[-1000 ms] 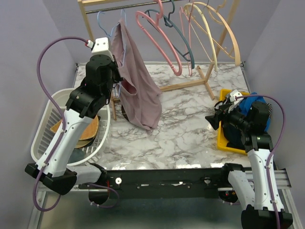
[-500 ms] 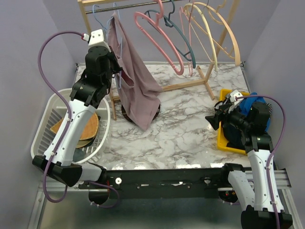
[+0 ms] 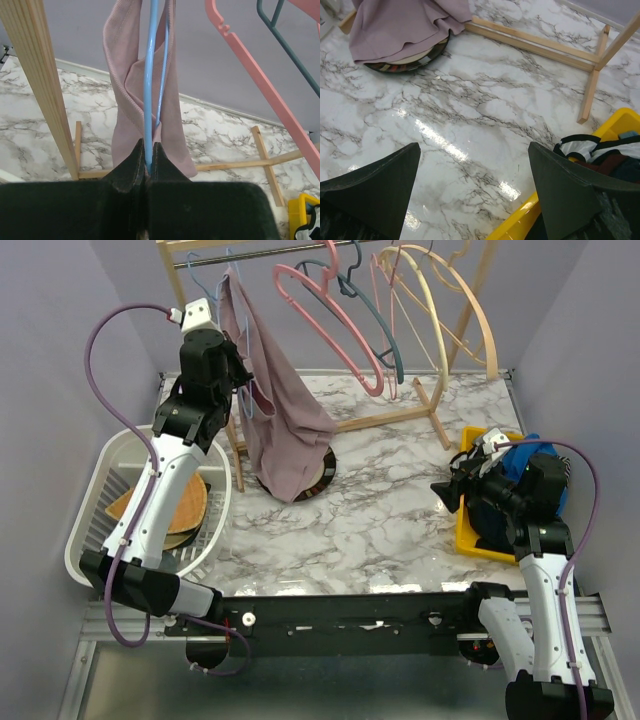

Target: Place the tank top on the hanger

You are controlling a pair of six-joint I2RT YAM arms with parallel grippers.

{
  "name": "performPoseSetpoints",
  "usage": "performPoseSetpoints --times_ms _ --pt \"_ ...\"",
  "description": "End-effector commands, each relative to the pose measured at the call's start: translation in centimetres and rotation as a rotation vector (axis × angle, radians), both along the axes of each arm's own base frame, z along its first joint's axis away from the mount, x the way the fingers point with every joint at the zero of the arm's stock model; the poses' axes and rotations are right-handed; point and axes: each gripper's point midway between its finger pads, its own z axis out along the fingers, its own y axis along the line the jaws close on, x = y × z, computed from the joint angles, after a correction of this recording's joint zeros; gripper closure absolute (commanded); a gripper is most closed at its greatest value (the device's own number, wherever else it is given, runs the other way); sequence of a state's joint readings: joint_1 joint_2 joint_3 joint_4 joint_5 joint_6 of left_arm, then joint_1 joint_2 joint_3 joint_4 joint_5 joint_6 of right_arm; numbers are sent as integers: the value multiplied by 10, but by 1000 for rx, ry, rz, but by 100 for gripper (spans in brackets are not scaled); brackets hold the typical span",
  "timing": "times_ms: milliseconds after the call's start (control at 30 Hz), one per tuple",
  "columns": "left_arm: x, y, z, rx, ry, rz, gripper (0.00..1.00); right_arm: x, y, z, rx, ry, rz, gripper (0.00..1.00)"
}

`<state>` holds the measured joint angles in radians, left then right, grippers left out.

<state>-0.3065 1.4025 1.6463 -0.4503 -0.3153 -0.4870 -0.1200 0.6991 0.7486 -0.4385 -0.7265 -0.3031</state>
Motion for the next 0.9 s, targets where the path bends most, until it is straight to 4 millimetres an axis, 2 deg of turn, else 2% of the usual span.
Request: performPoseSetpoints --times_ms 0,67,100,133,200,233,300,333,433,533,633,667,700,733,767,800,833,867 --pt "-2 3 24 -51 -92 -9 100 -1 -3 -2 4 4 -18 3" --pt "-3 4 19 -47 -82 -10 100 -1 -2 -3 4 6 -15 3" --pt "-6 5 21 -48 -86 -10 97 0 -3 -2 4 5 -15 3" --pt "-9 6 22 -44 -87 -13 79 0 -2 -3 4 6 -15 3" --pt "-16 7 25 -43 -93 -22 57 0 -2 -2 4 5 -13 2" --pt "-19 8 30 -45 -101 -26 41 0 -3 -3 2 5 -15 2" --pt "-30 11 39 -43 -117 -28 26 1 -4 -3 1 6 -20 2" --pt "-35 12 43 -42 -126 -32 15 1 -4 -3 0 5 -18 2" --pt "-53 13 56 -36 -149 -60 2 1 -6 -4 -3 5 -28 2" --pt "-74 14 65 -34 -170 -93 1 2 -8 -3 -5 0 -33 2" --pt "-97 15 63 -22 -177 -125 1 2 -11 -2 -8 -6 -44 2" --pt "-101 13 53 -15 -158 -150 1 2 -13 -2 -11 -10 -51 2" --pt "-116 14 54 -10 -170 -170 1 2 -13 0 -9 -12 -54 2" --pt "-122 12 49 5 -165 -191 1 0 -13 2 -7 -22 -51 2" --pt "-127 5 30 18 -135 -245 1 0 -16 3 -6 -26 -59 1" --pt "-145 5 33 21 -174 -274 1 0 -16 4 -2 -28 -62 0" --pt "-152 5 27 37 -180 -295 1 0 -18 8 1 -37 -70 0" --pt "-156 -1 0 42 -142 -335 1 1 -22 9 3 -37 -96 0"
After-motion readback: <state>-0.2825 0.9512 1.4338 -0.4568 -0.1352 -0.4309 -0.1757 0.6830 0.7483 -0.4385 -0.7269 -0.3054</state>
